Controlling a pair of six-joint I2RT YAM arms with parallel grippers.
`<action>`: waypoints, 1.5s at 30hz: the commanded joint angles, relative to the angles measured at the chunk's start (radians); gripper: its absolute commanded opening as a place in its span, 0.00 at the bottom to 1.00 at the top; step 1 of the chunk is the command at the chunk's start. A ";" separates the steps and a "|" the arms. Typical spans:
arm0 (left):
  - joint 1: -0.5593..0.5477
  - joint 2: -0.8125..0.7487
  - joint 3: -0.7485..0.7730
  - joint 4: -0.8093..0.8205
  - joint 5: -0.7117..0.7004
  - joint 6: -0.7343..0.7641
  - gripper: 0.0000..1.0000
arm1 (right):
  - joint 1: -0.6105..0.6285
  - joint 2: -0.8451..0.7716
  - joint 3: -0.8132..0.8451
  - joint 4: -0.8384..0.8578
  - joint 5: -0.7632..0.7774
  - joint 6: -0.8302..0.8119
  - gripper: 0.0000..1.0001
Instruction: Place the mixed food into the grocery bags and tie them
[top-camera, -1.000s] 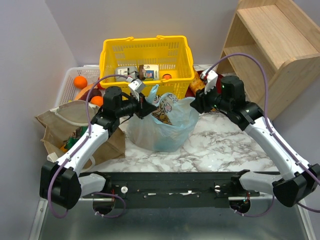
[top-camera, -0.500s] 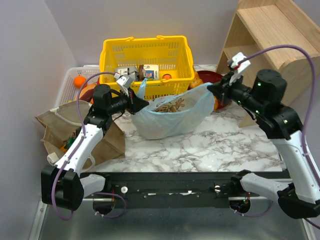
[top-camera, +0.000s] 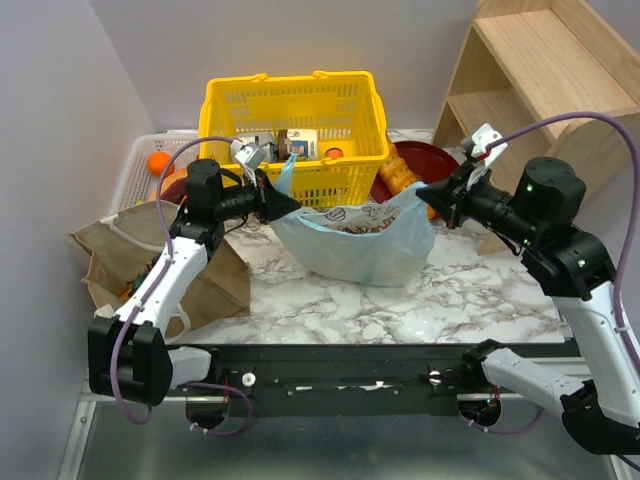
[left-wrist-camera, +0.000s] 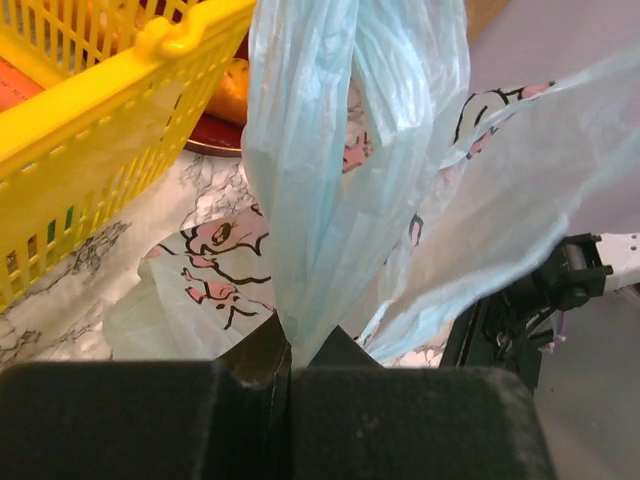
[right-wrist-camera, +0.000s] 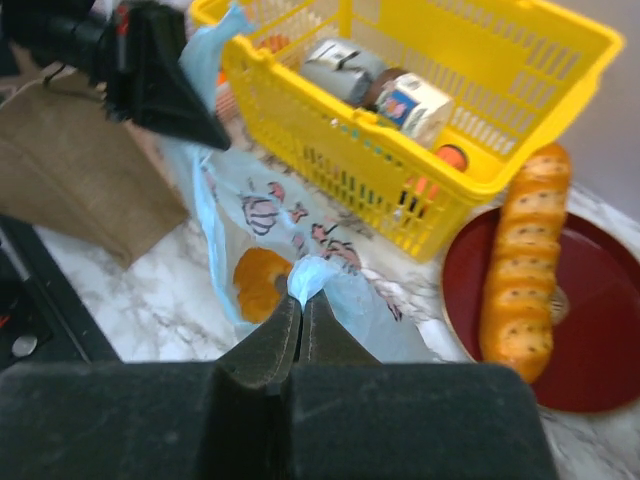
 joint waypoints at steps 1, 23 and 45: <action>0.034 0.078 0.076 0.005 0.046 -0.055 0.00 | -0.005 0.063 -0.100 0.104 -0.189 -0.035 0.01; -0.054 0.201 0.226 -0.220 0.022 0.080 0.00 | -0.002 0.160 -0.173 0.394 -0.405 -0.082 0.88; -0.031 0.251 0.261 -0.245 0.052 0.095 0.00 | -0.009 0.164 -0.353 0.506 -0.556 -0.251 1.00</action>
